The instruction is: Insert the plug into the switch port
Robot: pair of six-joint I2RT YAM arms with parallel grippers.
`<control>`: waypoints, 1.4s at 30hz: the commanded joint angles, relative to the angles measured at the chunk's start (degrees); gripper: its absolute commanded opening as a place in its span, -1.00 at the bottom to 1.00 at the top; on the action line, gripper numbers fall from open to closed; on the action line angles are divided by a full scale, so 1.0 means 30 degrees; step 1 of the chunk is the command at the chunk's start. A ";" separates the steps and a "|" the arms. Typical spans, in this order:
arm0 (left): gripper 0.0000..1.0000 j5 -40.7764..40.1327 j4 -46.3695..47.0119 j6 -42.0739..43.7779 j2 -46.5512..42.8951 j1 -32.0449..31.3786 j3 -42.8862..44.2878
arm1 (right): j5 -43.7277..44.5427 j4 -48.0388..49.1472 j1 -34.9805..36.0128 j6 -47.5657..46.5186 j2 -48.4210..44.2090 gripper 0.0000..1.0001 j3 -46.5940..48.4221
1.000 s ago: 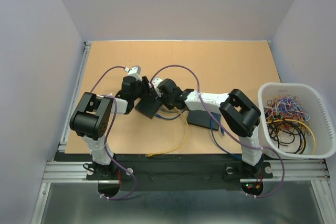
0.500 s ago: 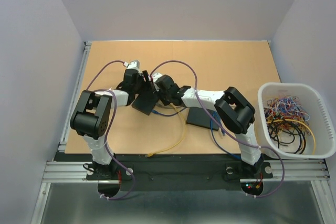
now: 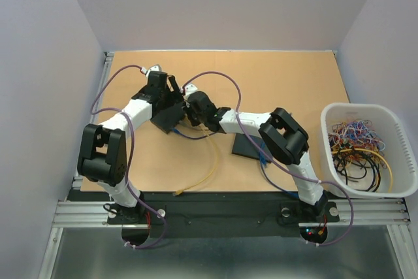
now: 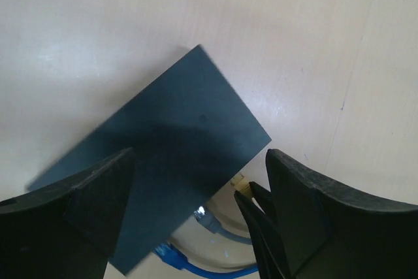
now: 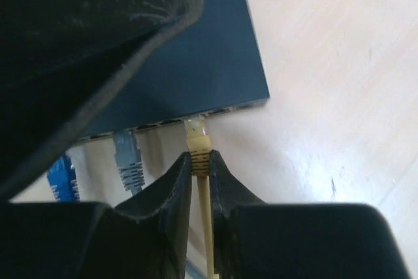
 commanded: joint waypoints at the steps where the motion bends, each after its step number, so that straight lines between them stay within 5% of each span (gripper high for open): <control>1: 0.86 -0.0831 -0.2629 -0.0226 -0.1121 0.0347 0.2042 | 0.0534 0.2382 0.0098 0.1451 0.0297 -0.99 0.1307; 10: 0.86 -0.0039 -0.3451 -0.0489 -0.3665 0.1258 0.2514 | 0.3079 0.0978 0.0098 0.2535 0.1906 -0.99 0.3794; 16: 0.86 0.0486 -0.4241 -0.0285 -0.8147 0.1228 0.1313 | 0.6415 -0.2244 0.0011 0.4554 0.5211 -0.99 0.9036; 24: 0.91 0.1133 -0.5996 0.0797 -1.1256 0.1140 0.0608 | 0.9263 -0.4619 -0.1073 1.1144 0.7064 -0.99 1.3664; 32: 0.91 0.1103 -0.6762 0.1502 -1.2223 0.1140 0.0345 | 0.6691 -0.4300 -0.1541 1.5945 1.1832 -0.99 2.0522; 42: 0.91 0.0723 -0.6675 0.1737 -1.2547 0.1140 -0.0182 | 0.1013 0.3257 -0.1250 1.6923 1.3273 -0.96 1.9644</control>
